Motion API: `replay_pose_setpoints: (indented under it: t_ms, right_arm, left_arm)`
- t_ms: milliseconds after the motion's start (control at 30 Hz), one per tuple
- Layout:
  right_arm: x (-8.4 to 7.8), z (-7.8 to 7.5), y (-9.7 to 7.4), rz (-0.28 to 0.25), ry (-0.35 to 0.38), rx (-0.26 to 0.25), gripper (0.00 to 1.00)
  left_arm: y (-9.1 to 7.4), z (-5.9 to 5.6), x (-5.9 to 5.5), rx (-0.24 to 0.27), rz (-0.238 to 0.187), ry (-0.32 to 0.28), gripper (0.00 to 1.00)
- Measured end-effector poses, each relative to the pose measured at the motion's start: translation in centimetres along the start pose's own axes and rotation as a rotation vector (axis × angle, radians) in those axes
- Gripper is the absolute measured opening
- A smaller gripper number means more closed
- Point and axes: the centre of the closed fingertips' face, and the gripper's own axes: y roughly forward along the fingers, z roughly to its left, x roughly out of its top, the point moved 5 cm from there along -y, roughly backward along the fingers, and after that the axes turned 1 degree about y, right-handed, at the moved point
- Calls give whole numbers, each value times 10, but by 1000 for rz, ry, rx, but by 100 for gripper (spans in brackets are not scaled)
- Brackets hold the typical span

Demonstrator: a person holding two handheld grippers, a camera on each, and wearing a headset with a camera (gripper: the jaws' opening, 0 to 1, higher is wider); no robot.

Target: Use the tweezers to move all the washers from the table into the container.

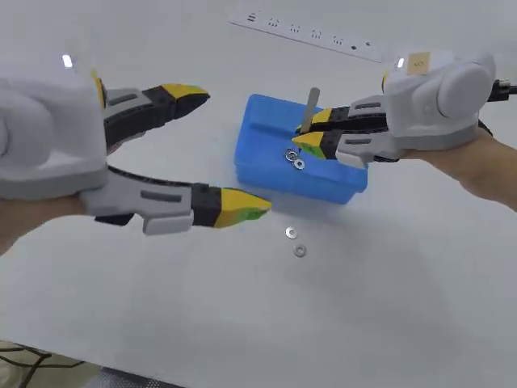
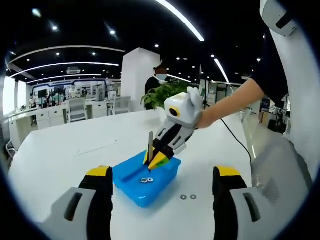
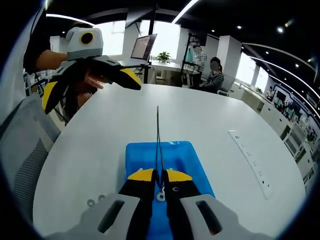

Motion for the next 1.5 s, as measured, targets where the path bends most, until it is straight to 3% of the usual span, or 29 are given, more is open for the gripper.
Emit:
replay_pose_setpoints:
  t_ms: [167, 233, 300, 400, 467, 500, 600, 767, 900, 1100, 1233, 1300, 1500]
  right_arm:
    - [1, 1, -1, -4, -10, 4, 8]
    - [2, 2, -1, -7, -15, 8, 8]
    - [4, 4, -2, -12, -23, 15, 8]
    - [5, 6, -2, -14, -31, 23, 8]
    - [5, 6, -2, -12, -34, 27, 8]
    - [5, 7, -3, -11, -34, 28, 8]
    - [5, 7, -4, -11, -34, 29, 8]
    - [5, 8, -4, -10, -40, 32, 8]
    - [6, 8, -5, -12, -39, 34, 8]
    - [8, 13, -6, -23, -48, 57, 8]
    - [9, 15, -6, -23, -55, 60, 8]
    - [8, 15, -6, -13, -67, 54, 9]
    - [11, 14, -6, -17, -64, 35, 12]
  left_arm:
    - [26, 19, 7, -28, -15, 4, 76]
    - [38, 25, 5, -46, -13, -32, 74]
    - [50, 24, 5, -71, -11, -43, 72]
    - [60, 22, 6, -120, -3, -34, 58]
    - [65, 18, 7, -173, 6, -36, 49]
    - [68, 15, 11, -211, -11, -32, 47]
    - [71, 14, 14, -240, -13, -18, 48]
    - [71, 12, 12, -298, 24, 28, 25]
    - [70, 11, 12, -327, 26, 49, 23]
    - [69, 11, 14, -319, 25, 84, 8]
    - [66, 7, 16, -321, 30, 144, 7]
    - [68, 13, 14, -307, 43, 185, 5]
    - [69, 5, 21, -288, 43, 208, 5]
